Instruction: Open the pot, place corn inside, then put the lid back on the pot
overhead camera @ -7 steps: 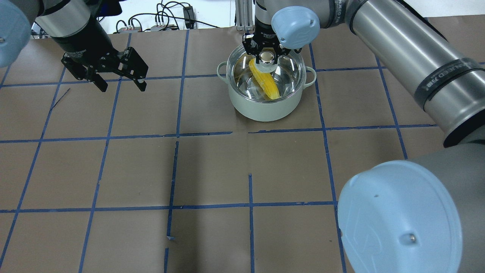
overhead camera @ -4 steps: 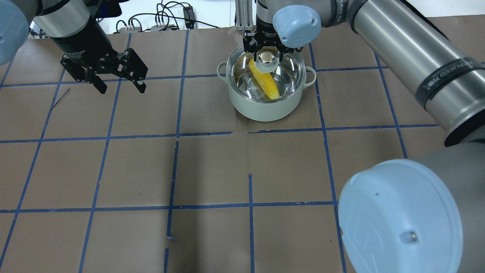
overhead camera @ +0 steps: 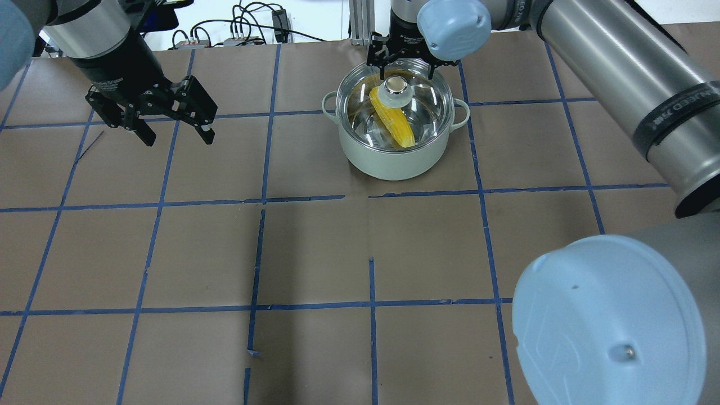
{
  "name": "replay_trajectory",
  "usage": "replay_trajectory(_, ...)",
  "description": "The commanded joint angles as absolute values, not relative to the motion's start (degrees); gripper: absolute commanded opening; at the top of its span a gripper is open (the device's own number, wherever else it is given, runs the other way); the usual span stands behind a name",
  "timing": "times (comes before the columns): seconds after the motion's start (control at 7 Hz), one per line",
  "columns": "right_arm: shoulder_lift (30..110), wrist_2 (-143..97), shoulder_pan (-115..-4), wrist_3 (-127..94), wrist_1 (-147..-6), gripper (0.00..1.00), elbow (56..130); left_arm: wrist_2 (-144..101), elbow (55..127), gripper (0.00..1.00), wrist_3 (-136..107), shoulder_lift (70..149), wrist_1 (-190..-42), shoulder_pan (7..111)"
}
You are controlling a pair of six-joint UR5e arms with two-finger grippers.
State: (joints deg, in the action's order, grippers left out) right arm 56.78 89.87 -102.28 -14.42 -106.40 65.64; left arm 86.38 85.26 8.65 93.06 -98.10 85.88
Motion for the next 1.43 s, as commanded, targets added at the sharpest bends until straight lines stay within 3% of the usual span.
replay_trajectory(0.0, 56.95, 89.74, -101.95, -14.33, -106.52, 1.0, 65.48, 86.4, 85.25, 1.0, 8.61, 93.08, -98.17, 85.87)
replay_trajectory(0.43, 59.31, 90.0, -100.12, -10.84, -101.02, 1.0, 65.64, 86.22, 85.43, 1.0, 8.61, 93.25, -98.17, 85.87)
replay_trajectory(1.29, 71.53, 89.92, -93.36, -4.75, -97.22, 1.0, 76.81, 86.22, 85.6, 1.0, 0.79, 93.07, -97.47, 87.89)
